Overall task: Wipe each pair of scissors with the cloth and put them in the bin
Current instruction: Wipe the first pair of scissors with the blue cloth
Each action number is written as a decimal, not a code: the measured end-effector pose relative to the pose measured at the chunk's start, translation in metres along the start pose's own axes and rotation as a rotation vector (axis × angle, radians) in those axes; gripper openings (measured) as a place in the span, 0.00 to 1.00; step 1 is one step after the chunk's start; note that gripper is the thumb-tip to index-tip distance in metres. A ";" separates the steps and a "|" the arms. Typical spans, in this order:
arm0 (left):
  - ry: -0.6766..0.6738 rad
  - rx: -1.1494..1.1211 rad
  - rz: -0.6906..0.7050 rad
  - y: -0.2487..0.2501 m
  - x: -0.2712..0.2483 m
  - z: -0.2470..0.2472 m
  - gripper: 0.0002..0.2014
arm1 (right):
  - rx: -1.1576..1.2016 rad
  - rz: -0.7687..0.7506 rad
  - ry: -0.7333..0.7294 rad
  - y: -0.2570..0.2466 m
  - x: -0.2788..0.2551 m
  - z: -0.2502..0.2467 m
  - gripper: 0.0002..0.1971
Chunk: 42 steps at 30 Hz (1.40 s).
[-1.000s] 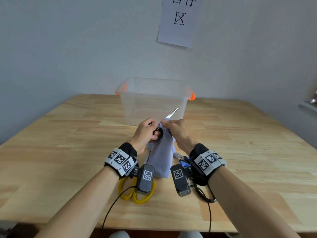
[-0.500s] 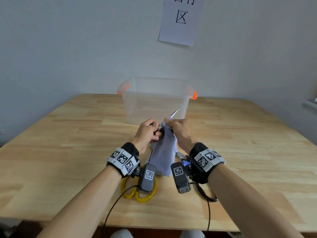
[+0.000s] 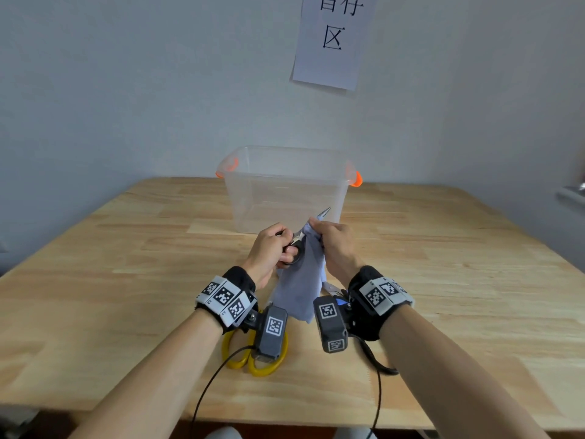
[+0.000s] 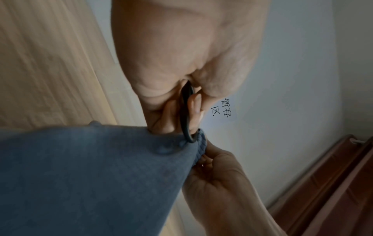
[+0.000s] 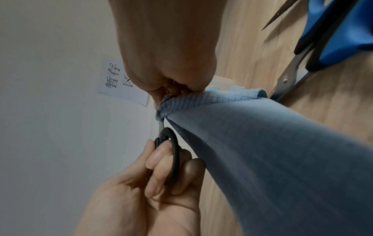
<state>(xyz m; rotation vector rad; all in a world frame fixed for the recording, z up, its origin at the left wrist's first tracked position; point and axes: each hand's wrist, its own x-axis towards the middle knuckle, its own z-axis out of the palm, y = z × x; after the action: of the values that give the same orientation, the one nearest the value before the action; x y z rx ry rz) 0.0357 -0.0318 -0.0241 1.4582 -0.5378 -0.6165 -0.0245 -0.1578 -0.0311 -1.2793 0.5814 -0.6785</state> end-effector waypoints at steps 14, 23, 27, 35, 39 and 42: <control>-0.021 0.021 -0.008 0.003 0.001 0.006 0.17 | 0.021 0.046 0.004 -0.002 0.006 -0.011 0.16; 0.032 0.061 0.013 0.004 0.003 0.007 0.17 | -0.037 0.083 -0.072 0.007 0.000 -0.004 0.10; 0.007 0.059 -0.004 0.005 0.002 0.006 0.17 | 0.029 0.088 0.020 -0.001 0.008 -0.007 0.12; 0.030 0.070 -0.007 0.005 0.003 0.001 0.17 | 0.010 0.109 -0.069 0.009 0.000 0.000 0.10; -0.018 0.067 -0.020 0.004 0.003 0.002 0.16 | -0.005 0.086 -0.016 0.005 0.009 -0.009 0.12; -0.021 0.051 -0.023 0.004 0.004 0.004 0.16 | 0.086 0.093 0.038 0.005 0.011 -0.010 0.15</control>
<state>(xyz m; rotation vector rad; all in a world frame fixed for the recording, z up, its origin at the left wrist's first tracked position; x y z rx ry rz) 0.0359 -0.0374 -0.0203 1.5091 -0.5579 -0.6407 -0.0232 -0.1717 -0.0383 -1.1543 0.6321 -0.6453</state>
